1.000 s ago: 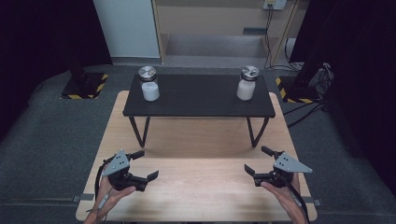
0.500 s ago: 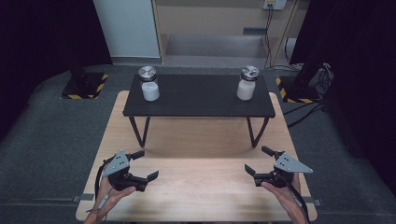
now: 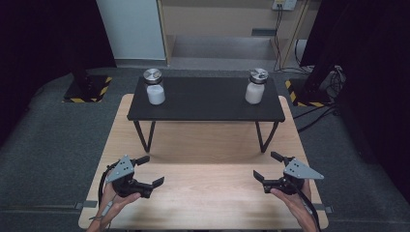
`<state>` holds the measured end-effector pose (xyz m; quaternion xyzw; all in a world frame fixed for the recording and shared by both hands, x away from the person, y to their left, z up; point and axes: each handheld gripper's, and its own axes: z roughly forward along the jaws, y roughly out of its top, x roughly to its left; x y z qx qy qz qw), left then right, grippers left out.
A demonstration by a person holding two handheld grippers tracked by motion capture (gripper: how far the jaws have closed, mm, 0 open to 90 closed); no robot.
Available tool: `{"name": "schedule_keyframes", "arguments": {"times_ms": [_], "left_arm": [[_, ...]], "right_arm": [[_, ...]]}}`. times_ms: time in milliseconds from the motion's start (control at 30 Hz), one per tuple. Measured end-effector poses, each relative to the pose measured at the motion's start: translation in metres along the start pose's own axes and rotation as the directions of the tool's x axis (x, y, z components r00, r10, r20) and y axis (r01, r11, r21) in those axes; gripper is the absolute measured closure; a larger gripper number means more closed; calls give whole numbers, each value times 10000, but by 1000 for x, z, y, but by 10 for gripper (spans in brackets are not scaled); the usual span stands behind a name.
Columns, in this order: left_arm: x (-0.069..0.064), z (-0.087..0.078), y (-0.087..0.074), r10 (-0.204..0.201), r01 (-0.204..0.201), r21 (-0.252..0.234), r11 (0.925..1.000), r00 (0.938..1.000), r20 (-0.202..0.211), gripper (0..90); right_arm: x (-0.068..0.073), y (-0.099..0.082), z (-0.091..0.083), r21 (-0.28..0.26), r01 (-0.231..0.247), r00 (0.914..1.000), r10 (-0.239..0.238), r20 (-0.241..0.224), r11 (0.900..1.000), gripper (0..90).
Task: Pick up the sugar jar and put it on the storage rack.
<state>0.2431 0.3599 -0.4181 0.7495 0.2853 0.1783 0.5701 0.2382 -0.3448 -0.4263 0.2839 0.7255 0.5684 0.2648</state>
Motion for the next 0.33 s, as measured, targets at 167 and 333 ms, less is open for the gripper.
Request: {"name": "schedule_keyframes", "arguments": {"times_ms": [167, 333], "left_arm": [[0, 0, 0, -13, 13, -10, 10000, 10000, -3, 30], [1, 0, 0, -33, 33, -20, 10000, 10000, -6, 29]], "right_arm": [[0, 0, 0, -2, 2, 10000, -2, -18, 10000, 51], [1, 0, 0, -12, -35, 10000, 35, 8, 10000, 51]]}}
